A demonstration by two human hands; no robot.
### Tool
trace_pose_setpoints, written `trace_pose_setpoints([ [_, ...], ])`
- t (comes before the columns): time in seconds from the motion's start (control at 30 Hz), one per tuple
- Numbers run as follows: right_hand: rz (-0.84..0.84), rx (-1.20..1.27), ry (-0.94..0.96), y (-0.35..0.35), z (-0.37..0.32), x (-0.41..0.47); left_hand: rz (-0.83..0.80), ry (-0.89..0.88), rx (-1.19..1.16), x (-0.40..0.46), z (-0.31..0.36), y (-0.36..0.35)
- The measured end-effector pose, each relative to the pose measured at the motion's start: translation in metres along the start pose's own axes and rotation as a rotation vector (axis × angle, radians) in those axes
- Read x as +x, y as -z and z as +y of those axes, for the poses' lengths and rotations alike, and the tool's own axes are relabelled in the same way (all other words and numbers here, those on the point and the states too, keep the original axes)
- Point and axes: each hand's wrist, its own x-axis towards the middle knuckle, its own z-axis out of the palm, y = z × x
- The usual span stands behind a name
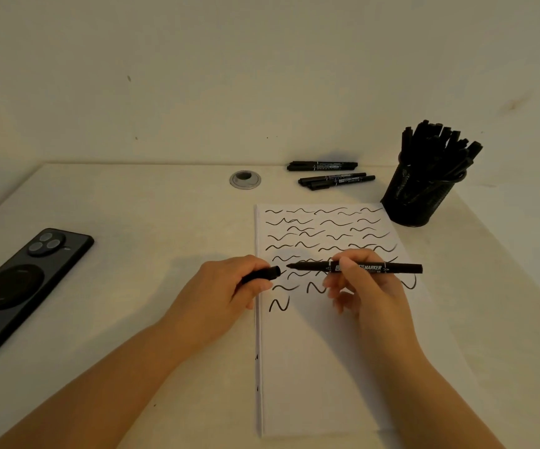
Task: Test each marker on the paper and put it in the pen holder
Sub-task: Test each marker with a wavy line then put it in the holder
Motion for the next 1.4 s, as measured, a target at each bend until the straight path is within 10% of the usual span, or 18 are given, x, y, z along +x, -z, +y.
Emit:
trace_pose_setpoints([
  [1.4, -0.231, -0.072, 0.152, -0.01, 0.0, -0.01, 0.018, 0.05, -0.371, 0.0, 0.014, 0.007],
])
